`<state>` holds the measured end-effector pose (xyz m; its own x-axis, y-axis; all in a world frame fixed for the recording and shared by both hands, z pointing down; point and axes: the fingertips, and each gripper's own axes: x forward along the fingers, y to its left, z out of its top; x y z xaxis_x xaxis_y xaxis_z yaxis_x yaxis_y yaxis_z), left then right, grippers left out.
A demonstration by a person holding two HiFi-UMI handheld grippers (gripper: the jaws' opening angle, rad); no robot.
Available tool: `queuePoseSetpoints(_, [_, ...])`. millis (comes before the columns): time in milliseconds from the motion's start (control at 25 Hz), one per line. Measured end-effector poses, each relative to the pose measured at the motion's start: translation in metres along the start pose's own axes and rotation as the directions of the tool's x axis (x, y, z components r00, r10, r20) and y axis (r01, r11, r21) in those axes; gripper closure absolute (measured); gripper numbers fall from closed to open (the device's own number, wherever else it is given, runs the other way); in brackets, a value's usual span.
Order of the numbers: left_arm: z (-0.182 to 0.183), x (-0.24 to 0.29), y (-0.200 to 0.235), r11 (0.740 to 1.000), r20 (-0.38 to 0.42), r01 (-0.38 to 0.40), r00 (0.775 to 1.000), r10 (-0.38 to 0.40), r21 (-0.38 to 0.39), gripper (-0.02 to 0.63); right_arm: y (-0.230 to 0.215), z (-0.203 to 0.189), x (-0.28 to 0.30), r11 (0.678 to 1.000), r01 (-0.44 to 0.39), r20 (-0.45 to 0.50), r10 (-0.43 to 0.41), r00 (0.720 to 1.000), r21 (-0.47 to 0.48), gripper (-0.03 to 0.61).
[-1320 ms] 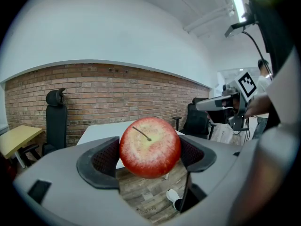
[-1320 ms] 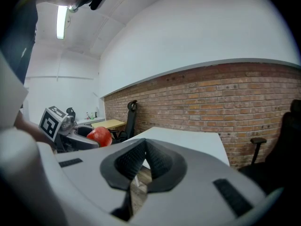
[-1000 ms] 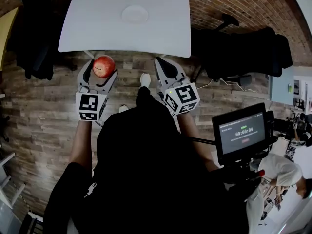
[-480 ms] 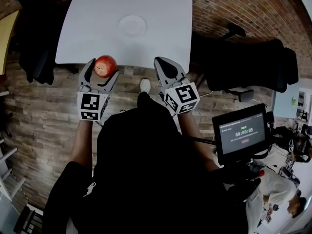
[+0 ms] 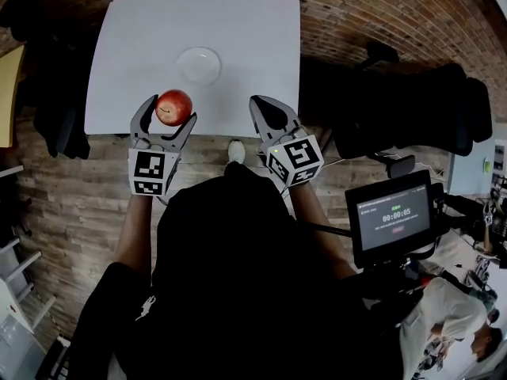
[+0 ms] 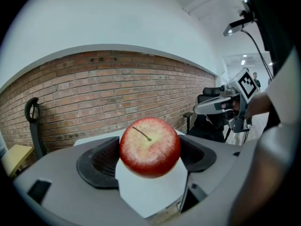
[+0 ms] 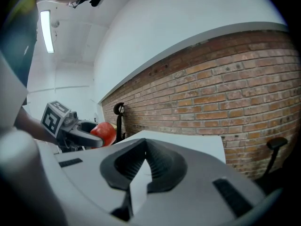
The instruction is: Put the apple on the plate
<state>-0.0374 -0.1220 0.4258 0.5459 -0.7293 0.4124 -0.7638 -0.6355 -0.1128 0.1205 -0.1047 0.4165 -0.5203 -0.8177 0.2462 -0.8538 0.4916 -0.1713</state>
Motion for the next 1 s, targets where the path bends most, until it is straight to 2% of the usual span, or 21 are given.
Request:
queuePoseSetpoints(240, [0.011,0.020,0.003,1.000,-0.003,-0.014,1.000,0.014,-0.012,0.218,-0.018,0.006,0.014,0.999,-0.030,-0.019,0.030,0.999,-0.014,0.575])
queuePoseSetpoints(640, [0.010,0.046,0.010,0.997,-0.057,-0.072,0.996,0.070,-0.032,0.218,-0.047,0.013,0.038,0.995,-0.098,-0.040,0.098,0.994,-0.014,0.575])
queuePoseSetpoints(1000, [-0.004,0.043,0.012,0.995,-0.116,-0.102,0.988,0.099,-0.021,0.218,-0.045,0.001,0.053,0.986,-0.164,-0.065,0.163,0.984,-0.004,0.575])
